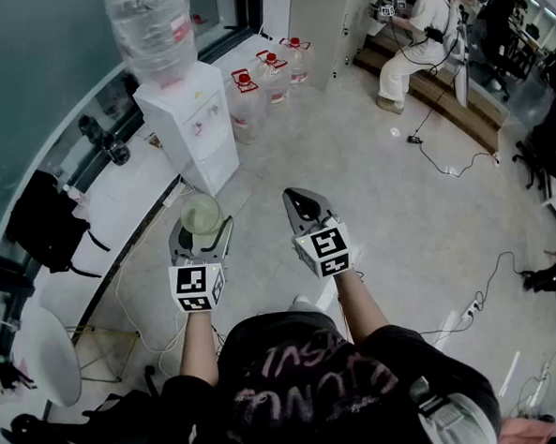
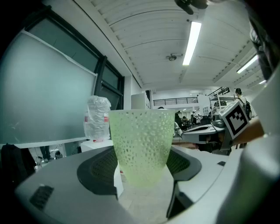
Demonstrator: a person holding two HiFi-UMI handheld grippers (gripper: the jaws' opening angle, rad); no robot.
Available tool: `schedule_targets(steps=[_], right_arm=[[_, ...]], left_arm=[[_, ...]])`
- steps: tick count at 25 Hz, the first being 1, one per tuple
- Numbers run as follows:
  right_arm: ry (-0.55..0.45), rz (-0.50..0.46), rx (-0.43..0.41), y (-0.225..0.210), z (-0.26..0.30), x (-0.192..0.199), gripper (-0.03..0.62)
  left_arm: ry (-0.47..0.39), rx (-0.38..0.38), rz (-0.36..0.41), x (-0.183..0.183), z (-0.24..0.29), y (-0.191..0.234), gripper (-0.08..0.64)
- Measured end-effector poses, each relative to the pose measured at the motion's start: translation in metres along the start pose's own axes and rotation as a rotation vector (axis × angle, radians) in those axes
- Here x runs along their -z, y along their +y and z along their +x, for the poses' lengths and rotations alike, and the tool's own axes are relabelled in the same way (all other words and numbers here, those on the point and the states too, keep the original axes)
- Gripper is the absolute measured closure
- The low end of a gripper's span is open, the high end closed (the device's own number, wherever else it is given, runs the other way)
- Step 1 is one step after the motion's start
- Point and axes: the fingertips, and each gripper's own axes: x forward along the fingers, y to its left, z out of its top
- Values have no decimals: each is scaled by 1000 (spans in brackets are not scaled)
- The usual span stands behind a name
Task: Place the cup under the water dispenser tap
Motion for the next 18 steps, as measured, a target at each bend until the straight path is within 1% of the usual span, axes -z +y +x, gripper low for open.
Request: schedule_targets(steps=[12, 18], right_arm=[[-9, -7, 4, -2, 10, -3, 578], [-15, 7, 35, -8, 6, -4, 578]], left_arm=[[10, -4, -2, 5, 7, 9, 210], [18, -3, -17, 12, 5, 14, 210]])
